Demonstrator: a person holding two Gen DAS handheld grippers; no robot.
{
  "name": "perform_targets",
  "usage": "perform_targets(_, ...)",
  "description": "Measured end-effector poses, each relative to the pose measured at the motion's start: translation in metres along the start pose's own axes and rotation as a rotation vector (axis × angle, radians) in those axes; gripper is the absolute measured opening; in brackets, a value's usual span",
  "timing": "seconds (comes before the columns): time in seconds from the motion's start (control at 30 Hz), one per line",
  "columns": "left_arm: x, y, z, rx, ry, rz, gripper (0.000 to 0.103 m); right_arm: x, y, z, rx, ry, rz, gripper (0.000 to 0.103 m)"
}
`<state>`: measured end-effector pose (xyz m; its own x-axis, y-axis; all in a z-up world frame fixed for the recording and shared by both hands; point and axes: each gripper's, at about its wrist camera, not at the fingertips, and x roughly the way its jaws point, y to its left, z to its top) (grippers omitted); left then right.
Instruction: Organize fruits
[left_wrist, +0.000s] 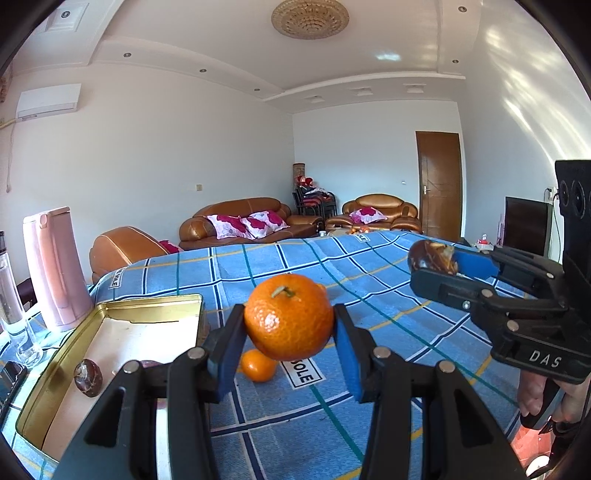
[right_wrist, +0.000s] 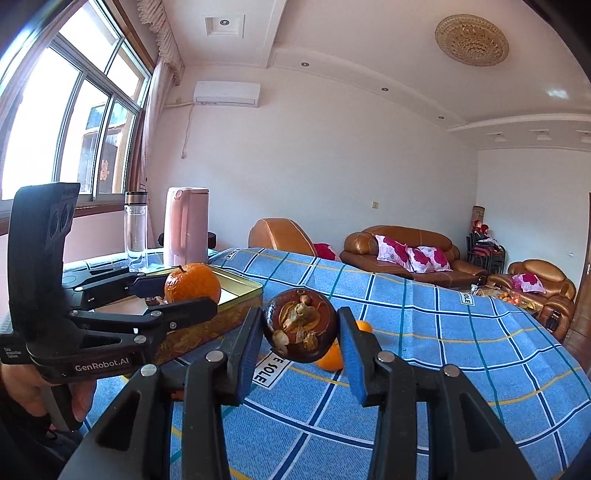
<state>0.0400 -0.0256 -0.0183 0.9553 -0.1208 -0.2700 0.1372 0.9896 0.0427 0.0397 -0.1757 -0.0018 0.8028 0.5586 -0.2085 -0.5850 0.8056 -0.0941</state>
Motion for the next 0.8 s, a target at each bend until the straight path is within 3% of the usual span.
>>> perform_targets(0.8,-0.02,0.079,-0.013,-0.119,0.057,0.164,0.048,0.063,0.086,0.03,-0.105,0.043,0.203,0.043)
